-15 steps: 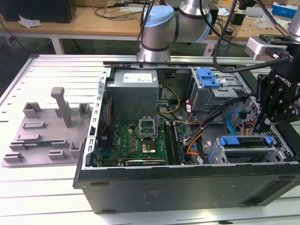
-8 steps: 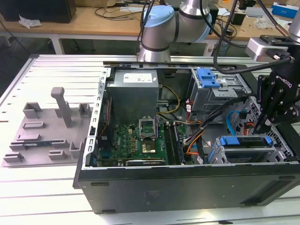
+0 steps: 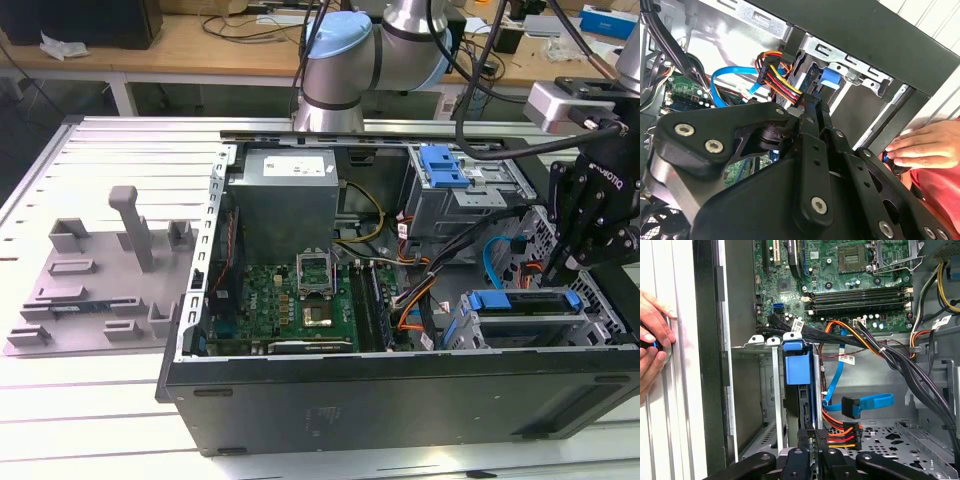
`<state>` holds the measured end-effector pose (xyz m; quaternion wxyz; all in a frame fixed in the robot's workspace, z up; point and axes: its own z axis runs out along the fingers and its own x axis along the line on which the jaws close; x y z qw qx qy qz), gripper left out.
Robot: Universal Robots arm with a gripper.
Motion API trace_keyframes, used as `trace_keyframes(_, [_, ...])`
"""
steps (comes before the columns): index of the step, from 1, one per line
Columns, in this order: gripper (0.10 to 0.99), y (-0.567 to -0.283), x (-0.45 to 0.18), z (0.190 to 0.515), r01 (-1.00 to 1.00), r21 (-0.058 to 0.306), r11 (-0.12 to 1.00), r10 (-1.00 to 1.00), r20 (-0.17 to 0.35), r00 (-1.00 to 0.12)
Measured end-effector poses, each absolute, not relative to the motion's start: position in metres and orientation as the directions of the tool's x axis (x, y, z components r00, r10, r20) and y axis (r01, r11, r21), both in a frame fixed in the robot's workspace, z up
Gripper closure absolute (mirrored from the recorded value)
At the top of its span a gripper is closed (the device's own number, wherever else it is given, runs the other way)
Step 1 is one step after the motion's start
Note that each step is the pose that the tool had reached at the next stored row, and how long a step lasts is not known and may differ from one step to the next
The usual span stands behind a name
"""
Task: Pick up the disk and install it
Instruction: 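Insert the first disk wire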
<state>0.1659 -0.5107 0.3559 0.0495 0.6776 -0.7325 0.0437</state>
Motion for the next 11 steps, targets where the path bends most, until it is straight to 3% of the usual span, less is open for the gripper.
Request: trace_keyframes(11, [0.922,-0.5109,0.1659,0.3531,-0.997,0.003,0.078,-0.988,0.132,-0.077])
